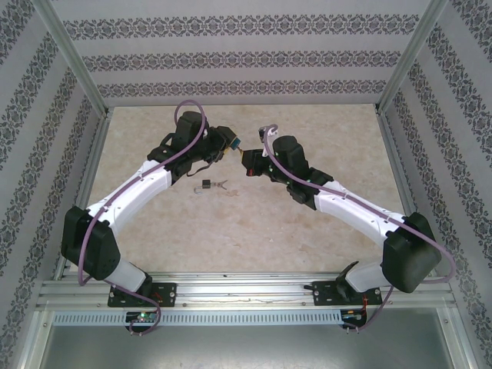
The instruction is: Unlock with the key
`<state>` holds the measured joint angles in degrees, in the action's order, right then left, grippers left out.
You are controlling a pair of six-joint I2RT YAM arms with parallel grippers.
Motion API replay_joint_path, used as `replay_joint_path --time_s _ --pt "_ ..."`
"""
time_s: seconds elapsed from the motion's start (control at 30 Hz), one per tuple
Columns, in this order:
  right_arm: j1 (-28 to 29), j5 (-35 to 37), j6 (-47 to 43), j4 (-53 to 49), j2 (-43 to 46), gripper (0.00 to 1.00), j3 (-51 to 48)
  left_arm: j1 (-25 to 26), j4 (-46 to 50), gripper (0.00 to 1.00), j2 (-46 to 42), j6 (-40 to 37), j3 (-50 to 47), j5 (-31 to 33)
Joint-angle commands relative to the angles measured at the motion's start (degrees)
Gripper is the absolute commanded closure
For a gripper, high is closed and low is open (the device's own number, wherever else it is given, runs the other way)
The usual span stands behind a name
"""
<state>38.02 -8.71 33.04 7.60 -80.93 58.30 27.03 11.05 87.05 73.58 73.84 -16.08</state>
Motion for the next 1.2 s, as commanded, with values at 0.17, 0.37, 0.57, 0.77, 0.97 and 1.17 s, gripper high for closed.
replay_joint_path --time_s 0.17,0.37,0.57,0.77,0.97,1.17 --pt "1.1 -3.7 1.1 10.3 0.0 1.0 2.0 2.8 -0.4 0.7 -1.2 0.2 -0.4 -7.1" --pt "-1.4 -8.0 8.7 12.5 -0.9 1.0 3.5 2.8 -0.5 0.7 -1.1 0.0 -0.5 -7.3" --pt "0.2 -5.0 2.7 6.4 -0.8 1.0 5.7 2.9 -0.4 0.7 -1.0 0.0 -0.2 -7.4" --pt "2.0 -2.5 5.0 8.7 -1.0 1.0 4.7 3.1 0.3 0.71 -1.1 -0.2 0.0 -6.6" --pt "4.8 3.5 6.9 11.6 -0.9 1.0 4.0 3.6 -0.1 0.71 -1.2 0.0 0.1 -6.3" --pt "2.3 0.9 15.0 17.7 -1.9 1.0 1.1 3.6 0.1 0.71 -1.2 -0.1 0.2 -6.3"
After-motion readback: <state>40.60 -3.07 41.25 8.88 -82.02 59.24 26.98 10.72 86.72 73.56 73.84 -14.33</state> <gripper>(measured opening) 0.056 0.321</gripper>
